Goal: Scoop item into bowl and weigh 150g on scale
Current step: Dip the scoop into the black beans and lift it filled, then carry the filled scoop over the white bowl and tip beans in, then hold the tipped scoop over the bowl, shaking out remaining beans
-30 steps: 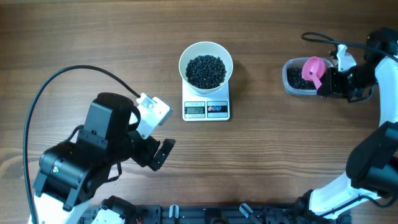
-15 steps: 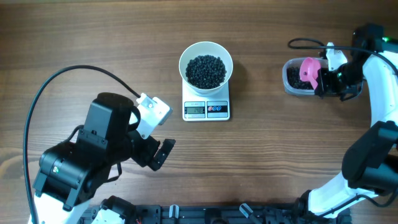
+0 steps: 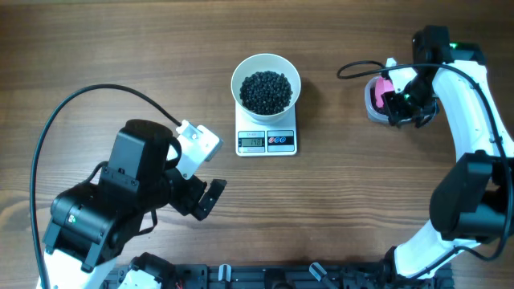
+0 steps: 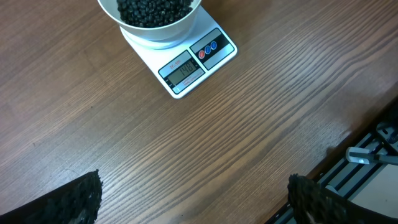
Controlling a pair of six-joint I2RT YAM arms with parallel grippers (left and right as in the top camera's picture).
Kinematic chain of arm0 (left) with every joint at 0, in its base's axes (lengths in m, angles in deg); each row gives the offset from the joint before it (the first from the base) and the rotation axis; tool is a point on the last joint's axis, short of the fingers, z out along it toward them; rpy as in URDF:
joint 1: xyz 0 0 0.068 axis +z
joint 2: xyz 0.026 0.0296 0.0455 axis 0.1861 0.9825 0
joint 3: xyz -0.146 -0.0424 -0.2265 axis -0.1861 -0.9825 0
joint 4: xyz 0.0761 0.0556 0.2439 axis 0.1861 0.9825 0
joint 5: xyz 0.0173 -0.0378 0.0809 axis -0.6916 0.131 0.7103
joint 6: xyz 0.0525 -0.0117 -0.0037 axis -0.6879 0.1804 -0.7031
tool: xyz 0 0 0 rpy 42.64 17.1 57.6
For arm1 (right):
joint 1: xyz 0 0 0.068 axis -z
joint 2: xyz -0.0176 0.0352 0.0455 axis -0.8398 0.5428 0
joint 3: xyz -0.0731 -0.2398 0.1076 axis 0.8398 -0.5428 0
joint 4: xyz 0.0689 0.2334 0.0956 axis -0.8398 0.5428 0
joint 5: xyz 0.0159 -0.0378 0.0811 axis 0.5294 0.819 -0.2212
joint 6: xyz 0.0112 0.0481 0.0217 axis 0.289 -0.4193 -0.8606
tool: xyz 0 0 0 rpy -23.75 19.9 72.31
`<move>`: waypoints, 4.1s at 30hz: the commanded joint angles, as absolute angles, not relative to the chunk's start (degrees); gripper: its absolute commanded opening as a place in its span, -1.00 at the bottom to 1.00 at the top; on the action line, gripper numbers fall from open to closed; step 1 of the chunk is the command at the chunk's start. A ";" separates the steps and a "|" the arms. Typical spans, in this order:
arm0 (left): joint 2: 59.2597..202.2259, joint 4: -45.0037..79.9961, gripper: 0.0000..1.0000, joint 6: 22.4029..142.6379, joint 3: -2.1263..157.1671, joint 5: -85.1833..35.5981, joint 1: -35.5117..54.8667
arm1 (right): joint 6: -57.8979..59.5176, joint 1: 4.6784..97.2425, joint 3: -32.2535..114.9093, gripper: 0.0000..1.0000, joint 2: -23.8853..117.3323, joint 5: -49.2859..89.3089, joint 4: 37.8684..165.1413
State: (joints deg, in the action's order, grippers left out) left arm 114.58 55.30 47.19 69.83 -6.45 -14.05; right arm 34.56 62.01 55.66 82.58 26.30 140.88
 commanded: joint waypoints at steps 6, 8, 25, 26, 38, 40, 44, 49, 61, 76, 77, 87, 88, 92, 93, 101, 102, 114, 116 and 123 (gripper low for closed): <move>114.27 55.12 1.00 46.51 70.42 -6.32 -13.74 | 35.69 61.46 55.09 -0.91 86.06 22.06 140.79; 114.27 55.10 1.00 46.51 70.42 -6.32 -13.74 | 35.69 61.68 55.09 -0.91 85.99 17.99 141.21; 114.27 55.12 1.00 46.51 70.42 -6.32 -13.74 | 35.52 74.38 55.35 -0.91 85.33 11.21 144.11; 114.27 55.12 1.00 46.51 70.42 -6.32 -13.74 | 35.54 74.77 55.35 -0.91 85.01 11.24 144.20; 114.27 55.12 1.00 46.51 70.42 -6.32 -13.74 | 35.47 75.80 55.63 -0.91 79.24 8.35 144.60; 114.27 55.12 1.00 46.51 70.42 -6.32 -13.74 | 35.45 75.80 55.63 -0.91 77.84 8.26 144.95; 114.27 55.12 1.00 46.51 70.42 -6.32 -13.74 | 35.21 75.78 55.63 -0.91 74.12 4.37 146.13; 114.27 55.12 1.00 46.51 70.42 -6.32 -13.74 | 32.44 75.32 55.63 -0.91 70.14 -1.92 145.95; 114.27 55.12 1.00 46.51 70.42 -6.32 -13.74 | 21.99 59.52 55.63 -0.91 66.84 -4.57 136.44; 114.27 55.10 1.00 46.51 70.42 -6.32 -13.74 | 20.37 40.55 55.61 -0.91 66.91 13.62 121.60; 114.27 55.12 1.00 46.51 70.42 -6.32 -13.74 | 20.77 40.20 55.61 -0.91 66.97 13.68 121.14; 114.27 55.10 1.00 46.51 70.42 -6.32 -13.74 | 24.04 37.38 55.61 -0.91 69.01 15.04 122.76; 114.27 55.10 1.00 46.51 70.42 -6.32 -13.74 | 24.33 36.98 55.59 -0.91 69.23 15.89 122.78; 114.27 55.10 1.00 46.51 70.42 -6.32 -13.74 | 26.69 35.80 54.87 -0.91 69.57 19.72 122.85; 114.27 55.12 1.00 46.51 70.42 -6.32 -13.74 | 27.41 35.69 54.54 -0.91 69.60 20.46 122.94; 114.27 55.12 1.00 46.51 70.42 -6.32 -13.74 | 28.35 34.25 54.67 -0.91 69.18 20.79 122.98; 114.27 55.10 1.00 46.51 70.42 -6.32 -13.74 | 29.79 34.14 54.13 -0.91 69.51 20.74 123.02; 114.27 55.10 1.00 46.51 70.42 -6.32 -13.74 | 31.08 32.55 54.30 -0.91 69.88 22.95 123.42; 114.27 55.10 1.00 46.51 70.42 -6.32 -13.74 | 29.62 32.55 55.39 -0.91 69.71 22.95 122.02; 114.27 55.10 1.00 46.51 70.42 -6.32 -13.74 | 29.70 32.55 54.02 -0.91 71.24 23.45 121.86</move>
